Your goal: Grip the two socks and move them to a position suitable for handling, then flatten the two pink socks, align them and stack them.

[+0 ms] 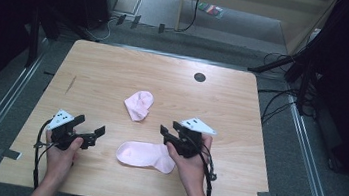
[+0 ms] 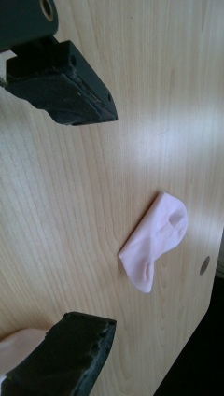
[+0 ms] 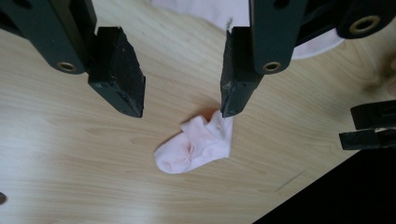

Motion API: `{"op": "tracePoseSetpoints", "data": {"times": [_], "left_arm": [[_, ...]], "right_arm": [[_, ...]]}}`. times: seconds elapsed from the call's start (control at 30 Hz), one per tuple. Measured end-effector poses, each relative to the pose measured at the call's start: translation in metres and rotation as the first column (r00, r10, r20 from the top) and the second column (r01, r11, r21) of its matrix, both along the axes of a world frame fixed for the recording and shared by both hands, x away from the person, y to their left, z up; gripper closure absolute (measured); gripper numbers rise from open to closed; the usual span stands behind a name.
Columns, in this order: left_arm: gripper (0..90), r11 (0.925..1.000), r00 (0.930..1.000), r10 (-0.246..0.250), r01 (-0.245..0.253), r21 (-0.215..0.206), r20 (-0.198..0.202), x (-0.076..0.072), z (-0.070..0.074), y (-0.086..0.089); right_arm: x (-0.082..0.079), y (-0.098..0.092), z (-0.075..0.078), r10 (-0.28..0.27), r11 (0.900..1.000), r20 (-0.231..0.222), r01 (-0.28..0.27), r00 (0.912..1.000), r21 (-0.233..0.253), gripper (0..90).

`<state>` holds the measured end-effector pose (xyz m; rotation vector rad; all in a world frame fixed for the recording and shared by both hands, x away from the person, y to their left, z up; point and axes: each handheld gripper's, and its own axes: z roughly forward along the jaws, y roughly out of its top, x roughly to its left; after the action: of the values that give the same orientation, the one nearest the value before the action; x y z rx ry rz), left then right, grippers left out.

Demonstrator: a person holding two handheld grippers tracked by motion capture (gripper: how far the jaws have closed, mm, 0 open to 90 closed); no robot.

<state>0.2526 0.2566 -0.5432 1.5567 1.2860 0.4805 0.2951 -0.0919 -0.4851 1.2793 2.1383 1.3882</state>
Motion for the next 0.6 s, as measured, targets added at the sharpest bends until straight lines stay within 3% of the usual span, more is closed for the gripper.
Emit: {"op": "tracePoseSetpoints", "data": {"times": [0.17,0.3,0.47,0.6], "left_arm": [[3.5,0.9999,0.9998,0.0,0.0,-0.012,-0.018,0.001,-0.003,0.0],[3.5,0.9998,0.9997,-0.012,0.012,-0.016,-0.022,0.001,-0.005,-0.002],[4.0,0.9998,0.9996,-0.009,0.009,-0.017,-0.026,0.002,-0.006,-0.002],[4.4,0.9999,0.9996,-0.011,0.011,-0.007,-0.027,0.002,-0.006,-0.003]], "right_arm": [[0.034,0.034,-0.004,0.031,0.999,-0.064,-0.032,0.9975,-0.016,58.1],[0.062,0.055,-0.018,0.029,0.997,-0.115,-0.037,0.9929,-0.066,64.3],[0.086,0.069,-0.033,0.036,0.998,-0.189,-0.046,0.9813,-0.05,65.8],[0.1,0.078,-0.043,0.017,0.998,-0.198,-0.03,0.9801,-0.058,64.7]]}}
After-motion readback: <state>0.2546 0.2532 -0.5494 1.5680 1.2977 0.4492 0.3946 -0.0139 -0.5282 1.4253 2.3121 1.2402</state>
